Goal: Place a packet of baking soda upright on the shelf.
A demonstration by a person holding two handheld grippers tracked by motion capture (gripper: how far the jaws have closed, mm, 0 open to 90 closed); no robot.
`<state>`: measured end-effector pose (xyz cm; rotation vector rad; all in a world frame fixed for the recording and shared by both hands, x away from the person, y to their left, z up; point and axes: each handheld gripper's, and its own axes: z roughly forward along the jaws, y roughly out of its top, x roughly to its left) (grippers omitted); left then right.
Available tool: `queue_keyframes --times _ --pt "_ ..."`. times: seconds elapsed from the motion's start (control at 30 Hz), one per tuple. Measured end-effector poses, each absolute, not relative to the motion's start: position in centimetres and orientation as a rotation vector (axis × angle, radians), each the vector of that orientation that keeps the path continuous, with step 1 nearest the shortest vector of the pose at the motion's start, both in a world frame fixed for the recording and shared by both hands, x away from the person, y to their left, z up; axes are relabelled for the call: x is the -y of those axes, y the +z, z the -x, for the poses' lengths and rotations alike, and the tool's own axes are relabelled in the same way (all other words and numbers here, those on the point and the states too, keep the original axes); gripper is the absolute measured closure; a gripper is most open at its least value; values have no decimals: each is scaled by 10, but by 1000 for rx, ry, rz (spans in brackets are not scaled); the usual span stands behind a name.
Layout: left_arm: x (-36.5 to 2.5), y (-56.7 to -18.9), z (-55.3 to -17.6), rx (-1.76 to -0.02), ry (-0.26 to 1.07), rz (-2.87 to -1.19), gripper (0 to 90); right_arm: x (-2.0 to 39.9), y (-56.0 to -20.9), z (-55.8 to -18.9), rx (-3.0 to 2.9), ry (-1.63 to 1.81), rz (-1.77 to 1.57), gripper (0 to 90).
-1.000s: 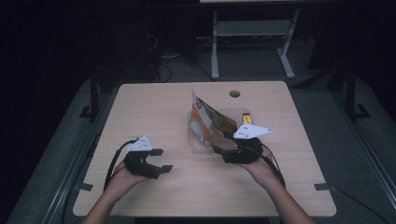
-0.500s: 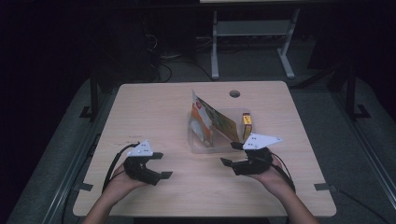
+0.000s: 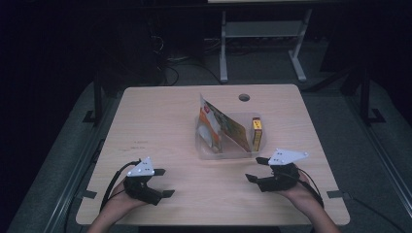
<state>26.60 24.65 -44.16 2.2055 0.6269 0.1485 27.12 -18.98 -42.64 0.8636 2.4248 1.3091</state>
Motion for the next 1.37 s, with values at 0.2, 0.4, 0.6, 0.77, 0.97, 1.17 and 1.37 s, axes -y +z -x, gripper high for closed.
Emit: queue_keyframes --times 0.2,0.4,0.6,0.77,0.97,1.17,1.37 --pt "-256 -449 -260 -641 159 -2233 159 213 -438 -264 -2406 1250 -928 266" --pt "-269 -454 -253 -677 176 -2233 145 238 -444 -257 -2355 1234 -989 248" --pt "-283 -455 -252 -686 217 -2269 139 254 -447 -253 -2321 1189 -1013 215" --pt "-285 -456 -254 -680 222 -2253 139 256 -447 -257 -2312 1212 -1010 205" --pt "-288 -458 -261 -691 247 -2252 139 256 -450 -259 -2327 1226 -1010 204" --pt "-292 -459 -263 -702 257 -2241 139 254 -451 -261 -2334 1227 -1001 204" --pt "-290 -459 -263 -695 256 -2243 139 255 -451 -261 -2332 1233 -1000 203"
